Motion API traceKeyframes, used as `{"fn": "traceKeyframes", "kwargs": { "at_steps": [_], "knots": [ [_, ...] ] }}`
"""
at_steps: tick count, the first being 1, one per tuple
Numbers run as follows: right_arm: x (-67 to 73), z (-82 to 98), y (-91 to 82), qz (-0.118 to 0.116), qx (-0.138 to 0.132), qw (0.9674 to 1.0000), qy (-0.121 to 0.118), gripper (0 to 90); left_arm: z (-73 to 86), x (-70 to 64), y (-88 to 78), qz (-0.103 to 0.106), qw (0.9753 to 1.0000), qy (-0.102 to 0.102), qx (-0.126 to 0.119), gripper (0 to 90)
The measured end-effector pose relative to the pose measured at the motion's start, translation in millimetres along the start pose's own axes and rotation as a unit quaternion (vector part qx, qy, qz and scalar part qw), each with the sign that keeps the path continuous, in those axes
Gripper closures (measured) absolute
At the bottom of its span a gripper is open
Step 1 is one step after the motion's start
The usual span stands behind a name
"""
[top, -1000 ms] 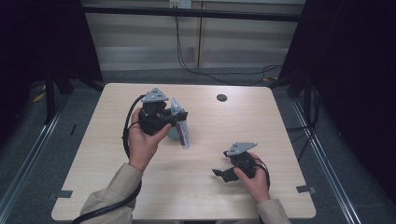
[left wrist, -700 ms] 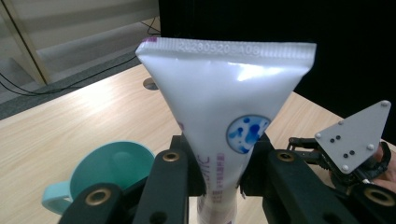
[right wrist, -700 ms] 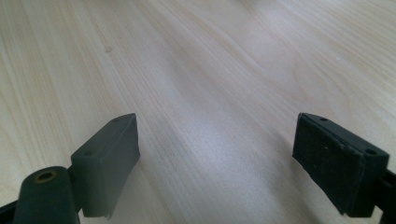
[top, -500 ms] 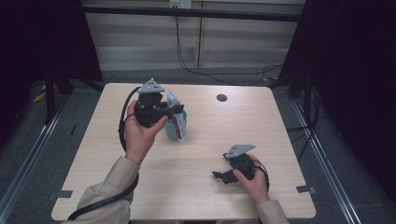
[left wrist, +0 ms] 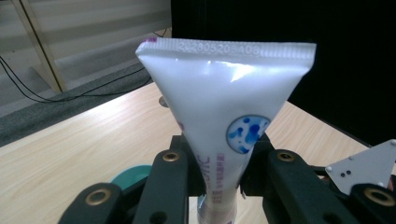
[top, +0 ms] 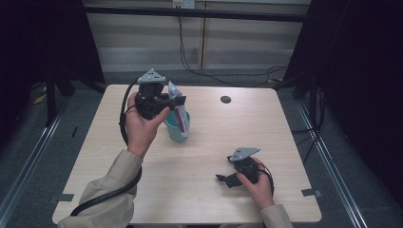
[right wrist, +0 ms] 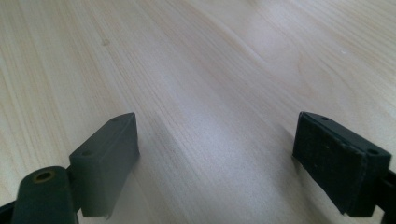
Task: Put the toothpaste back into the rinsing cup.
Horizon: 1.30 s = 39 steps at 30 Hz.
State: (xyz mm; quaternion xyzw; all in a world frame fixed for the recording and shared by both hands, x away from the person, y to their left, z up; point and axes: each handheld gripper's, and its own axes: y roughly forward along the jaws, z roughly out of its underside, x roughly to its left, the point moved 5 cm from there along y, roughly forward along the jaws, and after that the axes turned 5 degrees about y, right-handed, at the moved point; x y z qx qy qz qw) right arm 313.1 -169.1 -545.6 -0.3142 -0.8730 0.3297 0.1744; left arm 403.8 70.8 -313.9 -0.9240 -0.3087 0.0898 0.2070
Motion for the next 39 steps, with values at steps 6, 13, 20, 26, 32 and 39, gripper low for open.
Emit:
{"fn": "traceKeyframes", "kwargs": {
  "at_steps": [6, 13, 20, 26, 32, 39],
  "knots": [
    [0.0, 0.0, 0.1, 0.000, 0.000, 1.0000, 0.000, 13.4, -7.6, 5.4, -0.5, -0.009, 1.0000, 0.000, -0.002, 76.1],
    [0.0, 0.0, 0.1, 0.000, 0.000, 1.0000, 0.000, 13.4, -14.7, 13.5, -0.5, -0.019, 0.9998, -0.001, -0.007, 76.1],
    [0.0, 0.0, 0.1, 0.000, 0.000, 1.0000, 0.000, 13.3, -19.8, 21.6, 3.3, -0.028, 0.9995, -0.003, -0.010, 76.1],
    [0.0, 0.0, 0.1, 0.000, 0.000, 1.0000, 0.000, 13.3, -19.5, 28.4, 9.1, -0.037, 0.9992, -0.008, -0.011, 76.1],
    [-0.2, 0.0, 0.0, 0.002, 0.000, 1.0000, 0.000, 13.3, -18.0, 33.5, 16.2, -0.043, 0.9990, -0.011, -0.008, 76.0],
    [-0.1, 0.0, -0.1, 0.001, 0.000, 1.0000, 0.000, 13.2, -14.9, 38.3, 24.5, -0.051, 0.9986, -0.010, -0.009, 76.0]
  ]
}}
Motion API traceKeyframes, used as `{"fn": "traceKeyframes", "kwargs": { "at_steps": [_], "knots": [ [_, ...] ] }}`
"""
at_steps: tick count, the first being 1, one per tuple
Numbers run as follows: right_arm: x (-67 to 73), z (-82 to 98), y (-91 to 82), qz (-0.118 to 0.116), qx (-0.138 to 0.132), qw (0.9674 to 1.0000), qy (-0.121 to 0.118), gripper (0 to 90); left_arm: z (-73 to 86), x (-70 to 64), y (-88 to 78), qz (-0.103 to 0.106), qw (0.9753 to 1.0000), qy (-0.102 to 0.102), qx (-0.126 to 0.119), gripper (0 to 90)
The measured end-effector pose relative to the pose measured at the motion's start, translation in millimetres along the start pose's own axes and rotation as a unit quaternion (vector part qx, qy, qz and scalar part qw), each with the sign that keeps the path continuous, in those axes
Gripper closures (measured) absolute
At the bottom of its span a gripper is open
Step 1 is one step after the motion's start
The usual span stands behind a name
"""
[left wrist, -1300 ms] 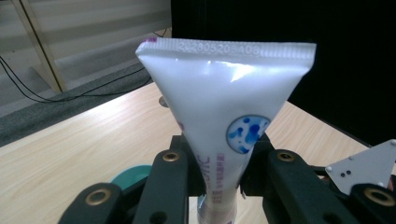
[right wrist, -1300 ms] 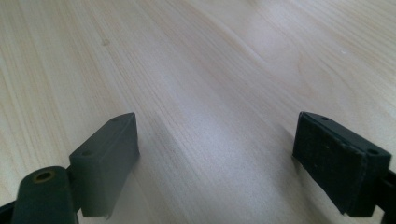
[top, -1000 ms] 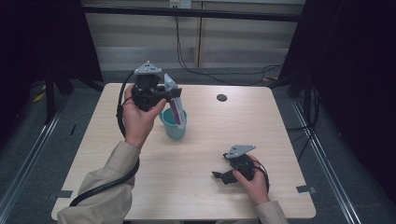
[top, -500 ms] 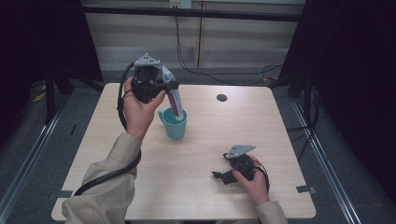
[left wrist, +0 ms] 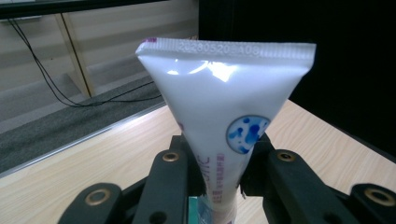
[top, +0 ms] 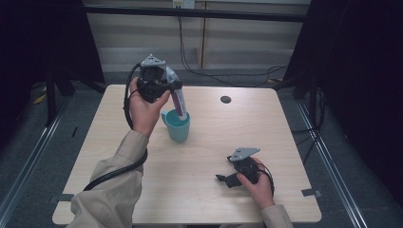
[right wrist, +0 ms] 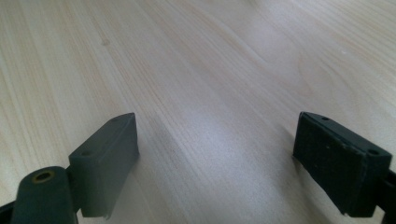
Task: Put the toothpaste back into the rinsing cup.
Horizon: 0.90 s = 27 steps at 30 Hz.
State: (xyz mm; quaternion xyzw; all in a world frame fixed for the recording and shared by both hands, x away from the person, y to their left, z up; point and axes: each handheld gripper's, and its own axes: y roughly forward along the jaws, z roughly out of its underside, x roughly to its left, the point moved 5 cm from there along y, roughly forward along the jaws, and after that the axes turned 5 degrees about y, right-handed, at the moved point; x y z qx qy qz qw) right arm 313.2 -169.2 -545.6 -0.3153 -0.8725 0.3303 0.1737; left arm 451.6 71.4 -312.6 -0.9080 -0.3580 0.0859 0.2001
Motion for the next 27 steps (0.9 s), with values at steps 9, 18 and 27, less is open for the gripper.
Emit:
{"fn": "traceKeyframes", "kwargs": {
  "at_steps": [9, 18, 27],
  "knots": [
    [0.1, 0.0, 0.0, 0.000, 0.000, 1.0000, 0.000, 13.2, 8.2, 6.4, 9.4, -0.010, 0.9999, 0.003, 0.008, 76.0],
    [0.0, 0.0, 0.0, 0.000, 0.000, 1.0000, 0.000, 13.2, 18.4, 13.0, 15.1, -0.023, 0.9996, 0.002, 0.015, 75.9],
    [0.0, 0.0, 0.0, -0.001, 0.000, 1.0000, 0.000, 13.1, 35.8, 14.3, 23.6, -0.025, 0.9994, -0.001, 0.025, 75.8]
  ]
}}
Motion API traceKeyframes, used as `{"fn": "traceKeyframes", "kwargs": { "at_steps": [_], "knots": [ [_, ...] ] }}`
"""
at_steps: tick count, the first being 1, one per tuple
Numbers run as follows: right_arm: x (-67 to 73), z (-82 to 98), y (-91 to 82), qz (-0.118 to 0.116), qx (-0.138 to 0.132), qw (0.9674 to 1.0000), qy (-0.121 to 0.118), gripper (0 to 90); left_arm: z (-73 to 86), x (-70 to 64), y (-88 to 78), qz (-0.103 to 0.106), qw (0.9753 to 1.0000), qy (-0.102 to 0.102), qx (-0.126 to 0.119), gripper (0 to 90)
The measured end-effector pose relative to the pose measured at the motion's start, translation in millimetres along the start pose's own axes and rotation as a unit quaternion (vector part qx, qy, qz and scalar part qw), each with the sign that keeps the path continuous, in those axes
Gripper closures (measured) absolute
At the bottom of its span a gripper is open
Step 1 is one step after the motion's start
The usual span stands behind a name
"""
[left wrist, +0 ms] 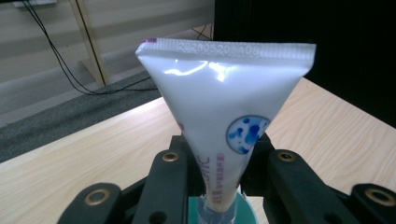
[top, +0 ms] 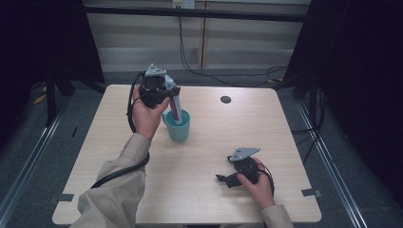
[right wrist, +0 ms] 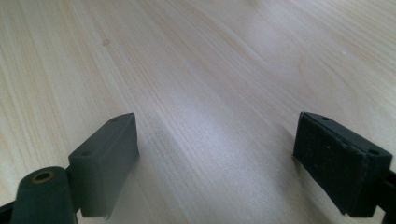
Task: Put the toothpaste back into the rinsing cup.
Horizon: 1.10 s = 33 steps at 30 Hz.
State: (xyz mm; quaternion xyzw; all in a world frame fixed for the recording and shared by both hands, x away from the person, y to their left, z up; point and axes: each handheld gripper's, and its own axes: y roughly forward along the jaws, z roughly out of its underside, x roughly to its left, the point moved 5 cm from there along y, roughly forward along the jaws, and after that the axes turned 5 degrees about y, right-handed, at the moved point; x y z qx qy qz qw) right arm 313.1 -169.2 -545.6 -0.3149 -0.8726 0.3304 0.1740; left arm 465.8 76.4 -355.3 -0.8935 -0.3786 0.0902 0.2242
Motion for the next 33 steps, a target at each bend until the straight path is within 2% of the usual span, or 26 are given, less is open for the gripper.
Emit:
{"fn": "traceKeyframes", "kwargs": {
  "at_steps": [17, 33],
  "knots": [
    [0.0, 0.1, 0.1, 0.000, 0.000, 1.0000, -0.001, 13.0, 24.4, -4.4, 15.5, -0.009, 0.9999, 0.003, 0.010, 75.6],
    [0.0, 0.1, 0.2, -0.002, -0.001, 1.0000, -0.001, 13.0, 37.4, -5.8, 25.0, -0.013, 0.9998, 0.002, 0.016, 75.5]
  ]
}}
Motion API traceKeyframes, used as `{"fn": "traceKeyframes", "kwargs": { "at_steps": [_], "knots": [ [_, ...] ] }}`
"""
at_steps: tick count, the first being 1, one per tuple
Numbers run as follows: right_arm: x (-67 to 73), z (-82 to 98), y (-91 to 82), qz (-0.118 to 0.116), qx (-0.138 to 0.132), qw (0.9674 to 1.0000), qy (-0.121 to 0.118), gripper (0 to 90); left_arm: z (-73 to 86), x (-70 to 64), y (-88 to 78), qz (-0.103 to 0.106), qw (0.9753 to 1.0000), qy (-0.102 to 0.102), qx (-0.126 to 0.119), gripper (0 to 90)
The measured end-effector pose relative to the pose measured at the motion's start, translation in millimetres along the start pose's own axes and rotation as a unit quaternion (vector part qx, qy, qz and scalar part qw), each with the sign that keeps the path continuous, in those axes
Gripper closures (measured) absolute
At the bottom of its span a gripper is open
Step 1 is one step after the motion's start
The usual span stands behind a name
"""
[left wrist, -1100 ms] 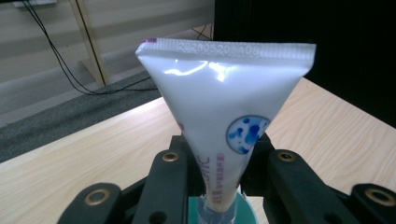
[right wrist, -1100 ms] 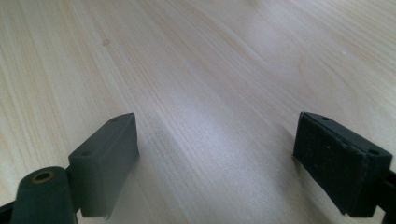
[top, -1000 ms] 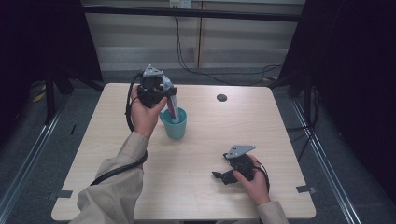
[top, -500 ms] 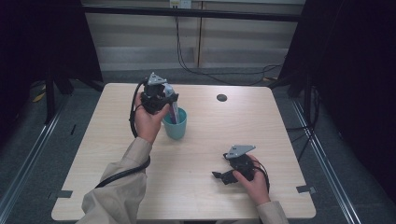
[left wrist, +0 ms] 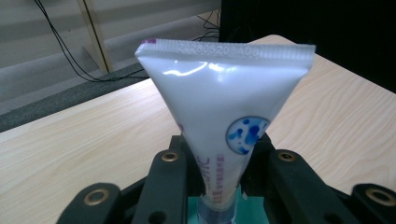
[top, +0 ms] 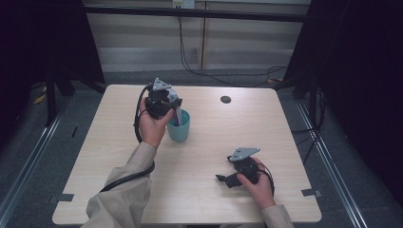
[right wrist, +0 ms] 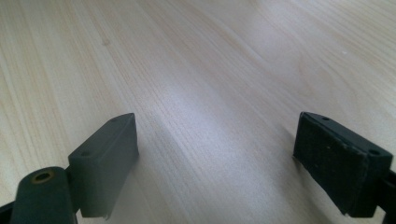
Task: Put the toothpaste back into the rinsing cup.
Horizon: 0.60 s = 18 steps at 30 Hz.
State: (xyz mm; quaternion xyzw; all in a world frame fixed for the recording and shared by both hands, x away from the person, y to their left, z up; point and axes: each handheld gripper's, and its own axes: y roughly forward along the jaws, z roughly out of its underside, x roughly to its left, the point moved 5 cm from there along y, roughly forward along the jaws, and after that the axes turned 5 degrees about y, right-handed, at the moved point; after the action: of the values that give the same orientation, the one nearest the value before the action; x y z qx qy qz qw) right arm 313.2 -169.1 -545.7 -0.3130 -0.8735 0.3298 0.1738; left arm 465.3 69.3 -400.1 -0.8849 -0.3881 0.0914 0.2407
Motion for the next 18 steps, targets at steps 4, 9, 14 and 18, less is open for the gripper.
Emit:
{"fn": "traceKeyframes", "kwargs": {
  "at_steps": [4, 9, 14, 18],
  "knots": [
    [0.0, 0.0, 0.0, 0.000, 0.000, 1.0000, 0.000, 13.0, 0.3, -0.1, 0.3, -0.002, 1.0000, 0.001, -0.001, 75.4],
    [0.0, 0.0, 0.0, 0.000, 0.000, 1.0000, 0.000, 13.0, 3.2, -0.5, 1.0, -0.005, 1.0000, 0.002, -0.001, 75.3],
    [0.2, 0.1, -0.1, -0.001, 0.001, 1.0000, 0.002, 13.0, 7.1, -0.5, 2.1, -0.004, 1.0000, 0.003, 0.000, 75.2],
    [0.2, 0.1, -0.1, 0.000, 0.001, 1.0000, 0.002, 13.0, 8.8, 0.2, 2.6, -0.006, 1.0000, 0.005, 0.002, 75.2]
  ]
}}
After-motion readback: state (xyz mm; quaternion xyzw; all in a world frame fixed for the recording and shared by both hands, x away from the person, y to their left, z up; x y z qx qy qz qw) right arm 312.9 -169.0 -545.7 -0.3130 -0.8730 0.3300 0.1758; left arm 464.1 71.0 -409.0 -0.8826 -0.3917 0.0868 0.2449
